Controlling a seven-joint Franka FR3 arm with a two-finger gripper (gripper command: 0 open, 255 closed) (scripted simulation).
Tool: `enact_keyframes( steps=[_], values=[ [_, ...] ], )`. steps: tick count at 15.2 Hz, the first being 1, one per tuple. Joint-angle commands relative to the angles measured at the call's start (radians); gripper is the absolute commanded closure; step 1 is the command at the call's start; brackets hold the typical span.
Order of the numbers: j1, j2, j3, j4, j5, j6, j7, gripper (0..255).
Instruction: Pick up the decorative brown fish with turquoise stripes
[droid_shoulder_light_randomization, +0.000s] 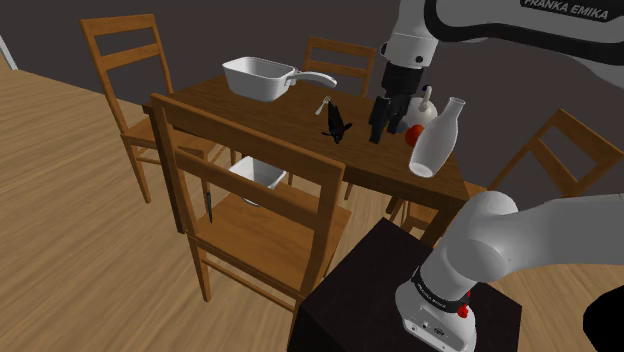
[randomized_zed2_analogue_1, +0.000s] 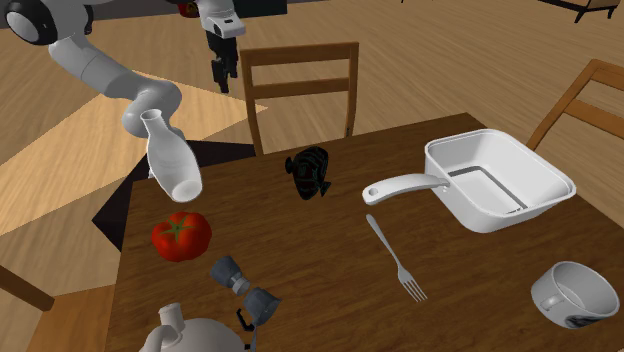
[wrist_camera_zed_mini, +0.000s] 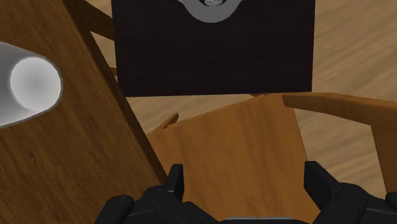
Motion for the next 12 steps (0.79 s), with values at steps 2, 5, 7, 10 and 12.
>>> enact_keyframes(
  steps=[2, 5, 7, 10, 12],
  values=[
    [-0.011, 0.023, 0.015, -0.004, -0.011, 0.038, 0.025, 0],
    [-0.047, 0.098, 0.057, -0.006, -0.051, 0.148, 0.105, 0],
    [-0.074, 0.154, 0.084, 0.000, -0.083, 0.216, 0.163, 0],
    [-0.117, 0.241, 0.122, 0.021, -0.140, 0.306, 0.255, 0],
    [-0.149, 0.302, 0.146, 0.043, -0.185, 0.358, 0.321, 0]
  ],
)
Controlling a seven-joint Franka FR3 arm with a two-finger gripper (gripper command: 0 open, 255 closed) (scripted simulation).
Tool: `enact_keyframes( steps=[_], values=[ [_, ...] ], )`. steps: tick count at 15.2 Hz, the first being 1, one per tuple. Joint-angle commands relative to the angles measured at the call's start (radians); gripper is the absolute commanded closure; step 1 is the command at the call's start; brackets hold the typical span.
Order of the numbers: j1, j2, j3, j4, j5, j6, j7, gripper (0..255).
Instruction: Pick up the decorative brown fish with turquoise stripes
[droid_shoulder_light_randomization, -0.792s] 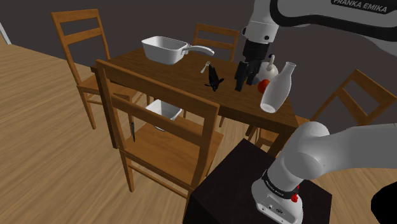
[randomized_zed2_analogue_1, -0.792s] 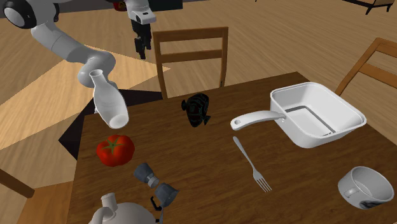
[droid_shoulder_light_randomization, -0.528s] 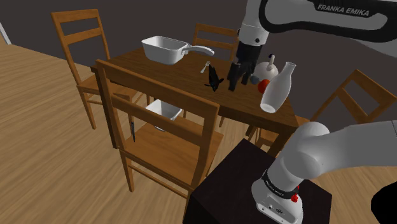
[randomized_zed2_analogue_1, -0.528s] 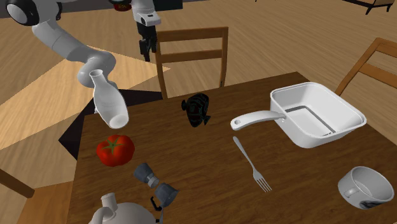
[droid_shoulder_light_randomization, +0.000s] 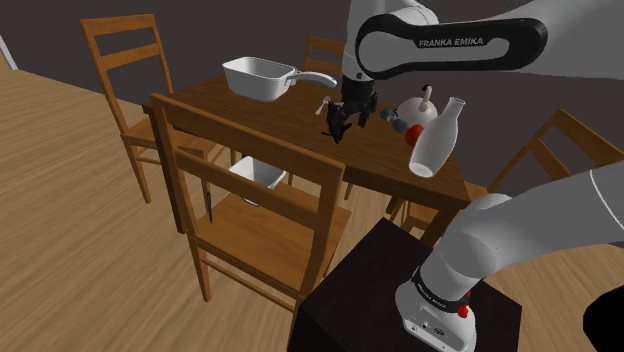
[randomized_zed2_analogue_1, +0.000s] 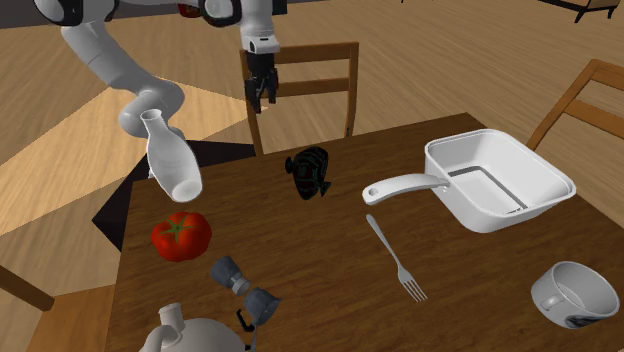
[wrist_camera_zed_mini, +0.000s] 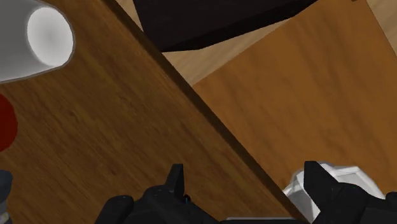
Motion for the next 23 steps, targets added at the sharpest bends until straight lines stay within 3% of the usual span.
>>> enact_keyframes(
  steps=[1, 8, 16, 23],
  values=[
    [-0.031, 0.057, 0.025, 0.024, -0.048, 0.047, 0.071, 0],
    [-0.141, 0.279, 0.092, 0.157, -0.255, 0.145, 0.330, 0],
    [-0.214, 0.527, 0.113, 0.386, -0.521, 0.120, 0.619, 0],
    [-0.215, 0.554, 0.109, 0.341, -0.552, 0.175, 0.673, 0]
  ],
)
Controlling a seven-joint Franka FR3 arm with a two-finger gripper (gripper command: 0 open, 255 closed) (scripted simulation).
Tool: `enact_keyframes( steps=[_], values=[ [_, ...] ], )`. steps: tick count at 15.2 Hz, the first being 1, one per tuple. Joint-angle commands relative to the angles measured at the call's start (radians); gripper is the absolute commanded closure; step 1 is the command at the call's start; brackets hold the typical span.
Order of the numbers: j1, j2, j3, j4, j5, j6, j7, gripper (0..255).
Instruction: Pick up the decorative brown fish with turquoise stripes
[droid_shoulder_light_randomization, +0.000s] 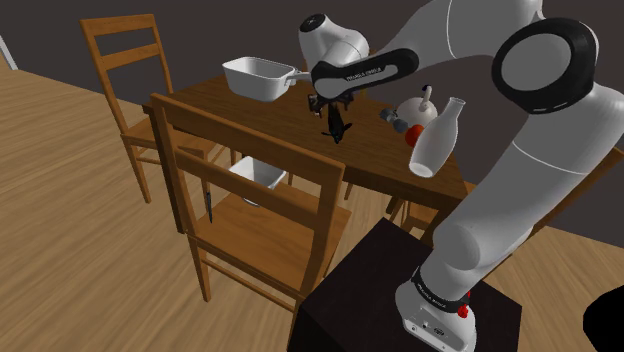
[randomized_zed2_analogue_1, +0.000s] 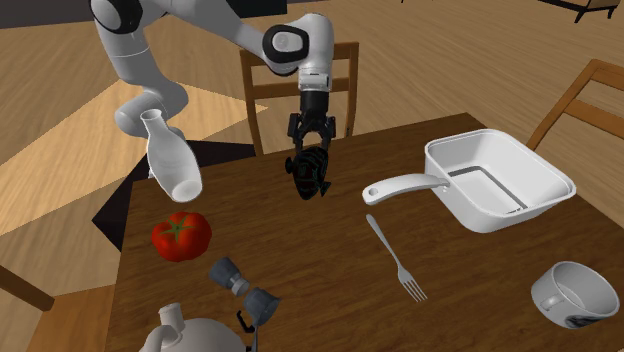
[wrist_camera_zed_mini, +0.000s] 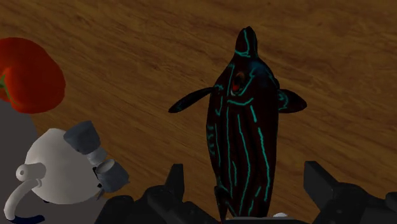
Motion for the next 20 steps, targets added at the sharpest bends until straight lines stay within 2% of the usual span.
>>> enact_keyframes(
  steps=[1, 3, 4, 13, 20],
  values=[
    [-0.002, 0.011, -0.002, -0.021, -0.013, 0.026, 0.021, 0],
    [-0.002, 0.010, -0.002, -0.021, -0.013, 0.026, 0.021, 0],
    [-0.001, 0.009, -0.002, -0.022, -0.012, 0.026, 0.021, 255],
    [-0.002, 0.011, -0.002, -0.021, -0.013, 0.026, 0.021, 255],
    [0.001, -0.015, 0.001, 0.037, 0.017, -0.041, -0.034, 255]
  ],
)
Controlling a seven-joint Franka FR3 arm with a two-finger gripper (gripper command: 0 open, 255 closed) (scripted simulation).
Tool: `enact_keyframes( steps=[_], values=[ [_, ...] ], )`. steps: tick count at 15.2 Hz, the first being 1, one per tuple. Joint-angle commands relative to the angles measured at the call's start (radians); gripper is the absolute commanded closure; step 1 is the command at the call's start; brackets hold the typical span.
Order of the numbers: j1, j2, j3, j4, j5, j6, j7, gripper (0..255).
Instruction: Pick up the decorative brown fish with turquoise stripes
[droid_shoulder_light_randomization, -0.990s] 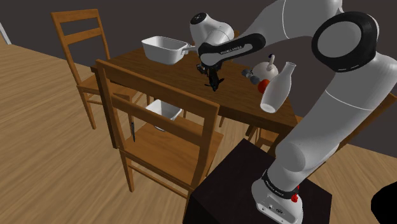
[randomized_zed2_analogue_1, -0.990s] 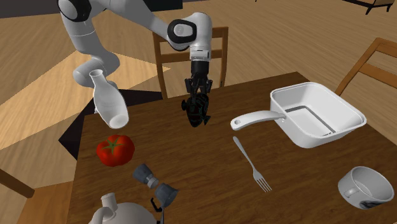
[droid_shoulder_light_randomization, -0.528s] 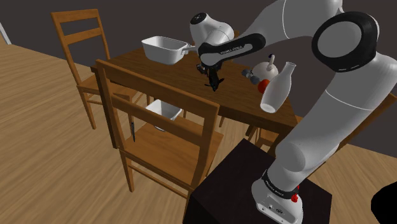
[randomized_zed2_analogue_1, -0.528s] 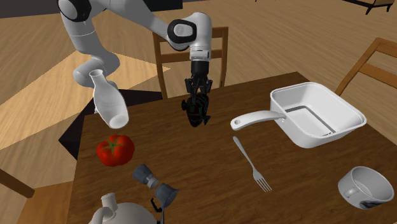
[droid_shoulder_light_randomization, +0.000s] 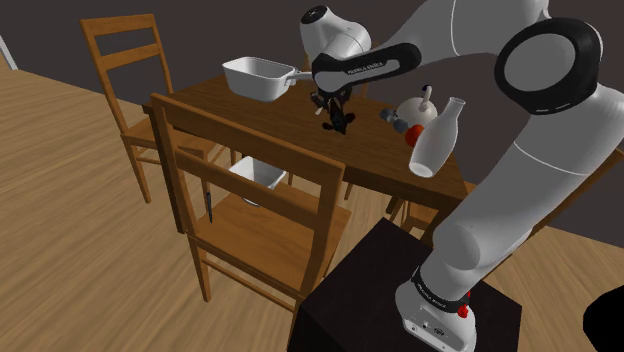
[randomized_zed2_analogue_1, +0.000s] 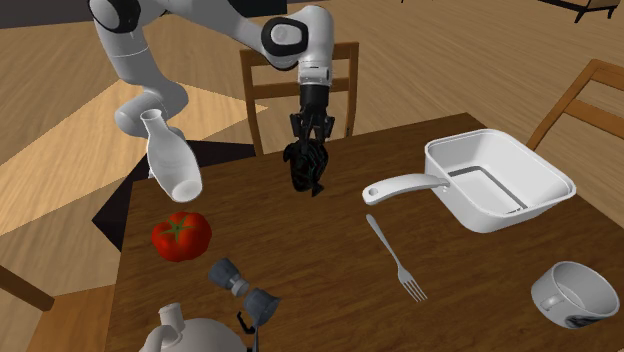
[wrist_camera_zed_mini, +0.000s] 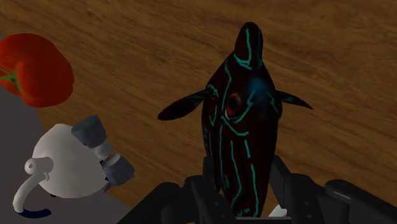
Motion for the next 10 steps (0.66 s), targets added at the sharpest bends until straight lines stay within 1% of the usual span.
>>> enact_keyframes(
  steps=[1, 8, 10],
  values=[
    [0.001, -0.006, 0.001, 0.020, 0.008, -0.021, -0.015, 255],
    [0.004, -0.020, 0.004, 0.091, 0.029, -0.091, -0.066, 255],
    [0.004, -0.020, 0.004, 0.093, 0.030, -0.092, -0.067, 255]
  ],
)
